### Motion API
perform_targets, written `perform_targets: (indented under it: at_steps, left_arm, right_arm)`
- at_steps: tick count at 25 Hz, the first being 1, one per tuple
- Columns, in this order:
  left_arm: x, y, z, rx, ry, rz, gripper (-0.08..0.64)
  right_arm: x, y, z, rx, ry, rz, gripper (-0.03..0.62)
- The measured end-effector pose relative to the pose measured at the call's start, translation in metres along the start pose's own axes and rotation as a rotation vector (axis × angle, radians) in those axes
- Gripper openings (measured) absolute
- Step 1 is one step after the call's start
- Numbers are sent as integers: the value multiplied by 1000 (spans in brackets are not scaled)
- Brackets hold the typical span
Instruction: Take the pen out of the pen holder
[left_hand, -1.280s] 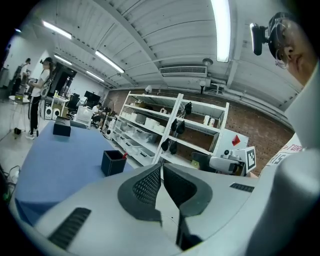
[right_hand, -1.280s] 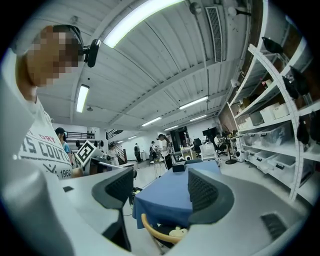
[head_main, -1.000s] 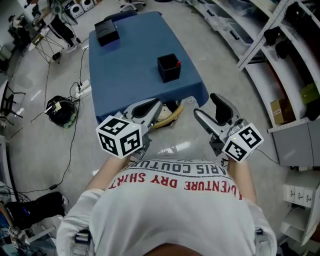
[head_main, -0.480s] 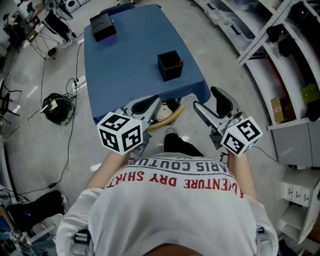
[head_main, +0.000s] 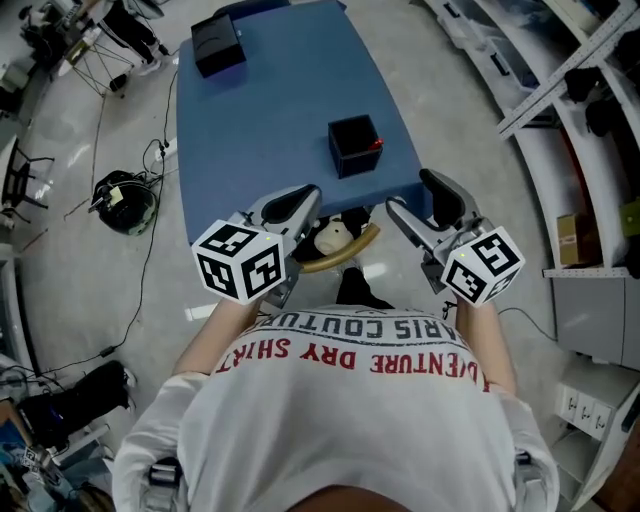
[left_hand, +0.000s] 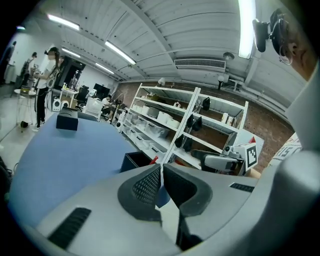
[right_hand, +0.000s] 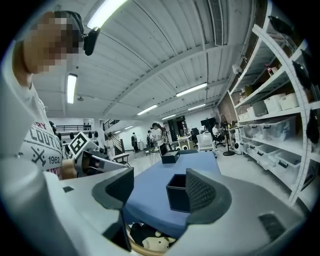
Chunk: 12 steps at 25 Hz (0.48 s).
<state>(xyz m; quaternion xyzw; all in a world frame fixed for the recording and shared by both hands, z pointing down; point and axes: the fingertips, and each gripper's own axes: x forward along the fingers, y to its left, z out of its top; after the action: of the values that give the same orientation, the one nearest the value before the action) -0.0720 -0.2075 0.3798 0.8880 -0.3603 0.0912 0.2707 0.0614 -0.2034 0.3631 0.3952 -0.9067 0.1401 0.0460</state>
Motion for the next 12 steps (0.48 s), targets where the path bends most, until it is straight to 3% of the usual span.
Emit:
perform_targets:
  at_steps: [12]
  left_arm:
    - [40,33,16,-37,18,42,38]
  right_arm:
    - [60,-50,-24,-13,99,36,321]
